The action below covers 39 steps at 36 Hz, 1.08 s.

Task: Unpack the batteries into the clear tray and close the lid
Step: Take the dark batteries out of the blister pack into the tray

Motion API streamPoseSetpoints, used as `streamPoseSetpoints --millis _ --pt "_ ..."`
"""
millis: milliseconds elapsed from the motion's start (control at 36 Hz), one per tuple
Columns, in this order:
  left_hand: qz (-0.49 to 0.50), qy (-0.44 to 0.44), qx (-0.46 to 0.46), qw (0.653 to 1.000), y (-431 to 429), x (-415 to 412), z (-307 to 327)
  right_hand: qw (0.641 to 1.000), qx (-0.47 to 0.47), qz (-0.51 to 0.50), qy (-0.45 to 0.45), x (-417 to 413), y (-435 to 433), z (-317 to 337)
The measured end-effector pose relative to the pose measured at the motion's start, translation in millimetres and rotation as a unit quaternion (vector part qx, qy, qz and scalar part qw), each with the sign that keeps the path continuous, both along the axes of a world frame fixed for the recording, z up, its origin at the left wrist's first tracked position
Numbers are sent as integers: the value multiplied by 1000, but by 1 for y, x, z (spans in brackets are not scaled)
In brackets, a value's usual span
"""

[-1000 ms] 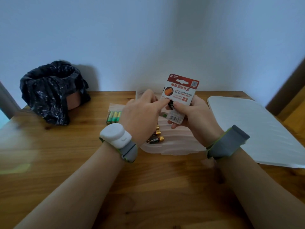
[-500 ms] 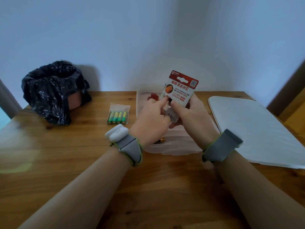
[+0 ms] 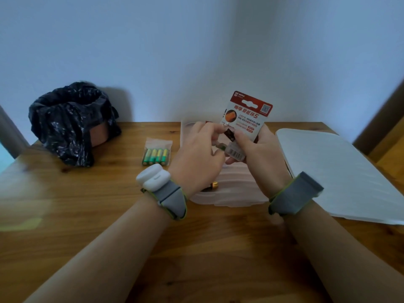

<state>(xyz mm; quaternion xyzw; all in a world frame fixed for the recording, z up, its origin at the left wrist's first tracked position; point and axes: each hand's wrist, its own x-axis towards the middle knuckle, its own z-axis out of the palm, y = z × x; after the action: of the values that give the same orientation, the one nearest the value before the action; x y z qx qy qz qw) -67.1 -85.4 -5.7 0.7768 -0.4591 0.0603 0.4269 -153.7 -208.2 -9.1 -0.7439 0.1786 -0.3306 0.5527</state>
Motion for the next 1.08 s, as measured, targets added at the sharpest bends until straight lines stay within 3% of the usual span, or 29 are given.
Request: streamPoseSetpoints --millis 139,278,500,722,1083 --pt "9 -48 -1 999 0 2 -2 1000 23 -10 -15 1 3 2" --pt "17 -73 -21 997 -3 0 -4 1000 1 -8 -10 -1 3 1" --pt "52 -182 -11 982 2 10 -4 998 -49 30 -10 -1 3 0" --pt "81 -312 41 946 7 12 -6 1000 -12 15 -9 -2 1 3" --pt "84 -280 83 953 8 16 0 996 -43 64 34 -4 -2 3"
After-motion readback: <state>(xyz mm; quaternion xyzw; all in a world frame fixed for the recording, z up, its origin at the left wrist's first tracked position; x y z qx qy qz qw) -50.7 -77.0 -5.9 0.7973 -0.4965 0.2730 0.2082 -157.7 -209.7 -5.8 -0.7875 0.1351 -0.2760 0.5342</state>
